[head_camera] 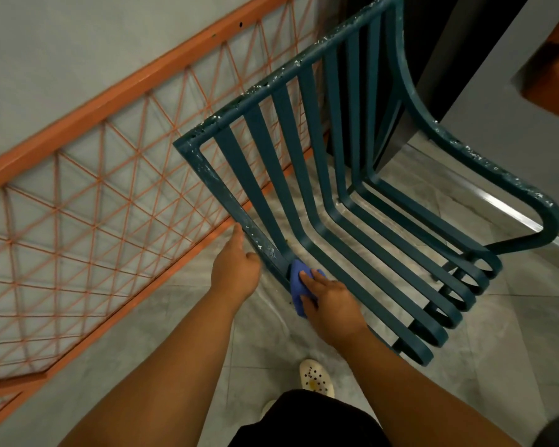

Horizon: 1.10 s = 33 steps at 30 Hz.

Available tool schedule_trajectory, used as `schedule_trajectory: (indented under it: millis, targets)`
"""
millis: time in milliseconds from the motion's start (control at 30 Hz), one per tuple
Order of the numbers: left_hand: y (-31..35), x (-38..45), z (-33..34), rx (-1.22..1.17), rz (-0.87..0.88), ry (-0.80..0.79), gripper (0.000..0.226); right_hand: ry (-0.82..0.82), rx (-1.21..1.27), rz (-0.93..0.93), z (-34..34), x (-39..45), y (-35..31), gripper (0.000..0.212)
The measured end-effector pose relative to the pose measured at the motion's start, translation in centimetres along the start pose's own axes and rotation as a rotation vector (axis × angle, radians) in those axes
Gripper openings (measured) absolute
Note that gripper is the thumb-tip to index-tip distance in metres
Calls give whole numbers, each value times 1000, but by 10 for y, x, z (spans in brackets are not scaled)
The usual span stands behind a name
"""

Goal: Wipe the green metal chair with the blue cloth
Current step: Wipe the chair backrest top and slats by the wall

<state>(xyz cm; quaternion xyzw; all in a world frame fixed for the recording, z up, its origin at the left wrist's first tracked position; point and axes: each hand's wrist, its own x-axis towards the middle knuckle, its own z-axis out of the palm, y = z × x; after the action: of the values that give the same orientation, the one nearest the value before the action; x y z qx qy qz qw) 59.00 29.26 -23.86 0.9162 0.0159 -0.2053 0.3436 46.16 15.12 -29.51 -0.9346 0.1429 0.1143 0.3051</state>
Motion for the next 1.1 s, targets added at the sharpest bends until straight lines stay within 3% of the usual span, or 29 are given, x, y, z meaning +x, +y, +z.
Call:
schedule_trajectory:
  millis: [233, 333, 400, 533, 700, 867, 967, 1100]
  targets:
    - [2, 1, 1, -22, -13, 13, 63, 99, -41, -160, 17, -7, -8, 57]
    - [1, 2, 0, -27, -16, 8, 61, 50, 82, 1, 12, -23, 15, 51]
    - [1, 3, -2, -48, -18, 2, 59, -15, 187, 169, 4, -12, 20, 36]
    - [2, 4, -3, -64, -25, 3, 57, -238, 371, 356, -16, 42, 2, 21]
    - [4, 6, -4, -111, -36, 41, 54, -225, 730, 262, -25, 58, -31, 26]
    - [4, 7, -7, -112, -31, 49, 50, -164, 555, 327, -7, 34, -9, 30]
    - [4, 8, -5, -124, -47, 49, 51, -119, 422, 234, -9, 42, -21, 35]
    - [3, 7, -3, -162, -61, 50, 54, 4, 554, 131, -14, 60, -55, 49]
